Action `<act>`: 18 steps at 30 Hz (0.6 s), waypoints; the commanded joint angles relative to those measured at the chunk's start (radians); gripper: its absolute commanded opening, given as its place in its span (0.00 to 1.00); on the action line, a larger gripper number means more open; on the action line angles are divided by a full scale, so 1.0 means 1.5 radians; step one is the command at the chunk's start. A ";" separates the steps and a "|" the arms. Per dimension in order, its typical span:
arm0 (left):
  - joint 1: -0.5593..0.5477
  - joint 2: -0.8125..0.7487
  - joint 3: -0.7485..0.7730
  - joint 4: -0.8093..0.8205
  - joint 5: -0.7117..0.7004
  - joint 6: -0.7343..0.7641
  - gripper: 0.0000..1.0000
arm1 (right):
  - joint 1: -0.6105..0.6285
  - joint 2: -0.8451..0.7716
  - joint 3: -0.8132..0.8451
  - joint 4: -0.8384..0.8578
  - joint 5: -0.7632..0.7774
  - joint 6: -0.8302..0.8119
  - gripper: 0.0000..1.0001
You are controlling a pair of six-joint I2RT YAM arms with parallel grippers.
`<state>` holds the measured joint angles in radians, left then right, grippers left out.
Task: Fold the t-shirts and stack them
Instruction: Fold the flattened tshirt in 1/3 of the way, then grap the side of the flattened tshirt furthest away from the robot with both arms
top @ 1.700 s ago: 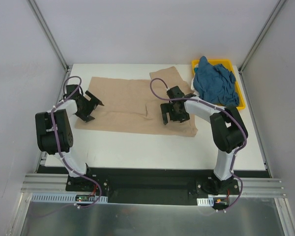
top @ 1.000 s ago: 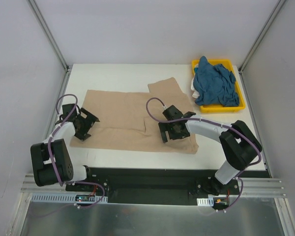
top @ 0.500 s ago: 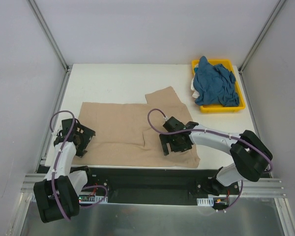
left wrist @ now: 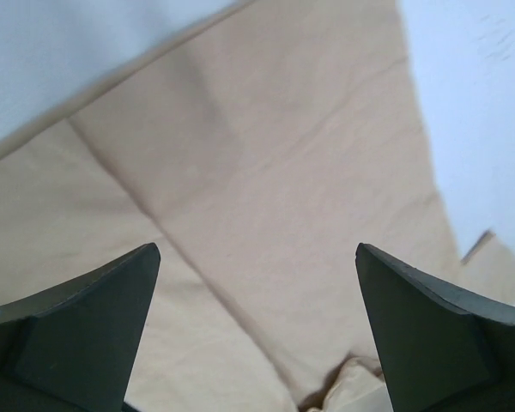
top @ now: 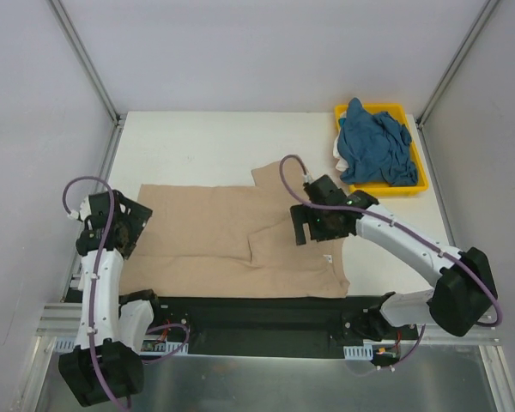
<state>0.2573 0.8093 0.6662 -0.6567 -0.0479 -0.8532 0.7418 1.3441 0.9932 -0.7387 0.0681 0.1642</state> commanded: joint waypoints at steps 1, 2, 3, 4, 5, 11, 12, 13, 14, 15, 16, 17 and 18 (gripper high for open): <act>0.005 0.066 0.112 0.013 -0.038 0.022 0.99 | -0.087 -0.012 0.076 0.033 -0.021 -0.058 0.96; 0.005 0.091 0.131 0.017 -0.031 0.029 0.99 | -0.107 0.006 0.115 0.061 -0.026 -0.068 0.96; 0.004 0.148 0.169 0.023 -0.025 0.039 0.99 | -0.113 0.018 0.134 0.073 -0.024 -0.076 0.96; 0.004 0.181 0.191 0.026 -0.018 0.045 0.99 | -0.118 0.033 0.156 0.086 -0.022 -0.083 0.96; 0.005 0.214 0.211 0.029 -0.018 0.050 0.99 | -0.127 0.072 0.209 0.104 -0.012 -0.102 0.96; 0.003 0.476 0.402 0.028 0.003 0.086 0.98 | -0.185 0.274 0.416 0.093 -0.084 -0.136 0.96; 0.002 0.529 0.449 0.028 0.003 0.090 0.97 | -0.193 0.296 0.460 0.093 -0.093 -0.142 0.96; 0.003 0.554 0.473 0.028 0.002 0.095 0.96 | -0.199 0.317 0.480 0.094 -0.099 -0.148 0.96; 0.002 0.580 0.495 0.028 -0.017 0.098 0.94 | -0.210 0.358 0.504 0.096 -0.098 -0.156 0.96; 0.002 0.626 0.535 0.023 -0.018 0.105 0.90 | -0.215 0.381 0.548 0.095 -0.097 -0.171 0.96; 0.001 0.647 0.554 0.022 -0.019 0.111 0.89 | -0.223 0.427 0.577 0.090 -0.096 -0.177 0.96; 0.000 0.665 0.569 0.021 -0.026 0.112 0.88 | -0.227 0.453 0.604 0.086 -0.092 -0.183 0.96; 0.000 0.701 0.597 0.021 -0.030 0.115 0.86 | -0.229 0.477 0.629 0.083 -0.089 -0.190 0.96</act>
<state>0.2569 1.7630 1.4349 -0.6060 -0.0635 -0.7334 0.4221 1.9469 1.8027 -0.5941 -0.0422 -0.0505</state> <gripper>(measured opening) 0.881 0.963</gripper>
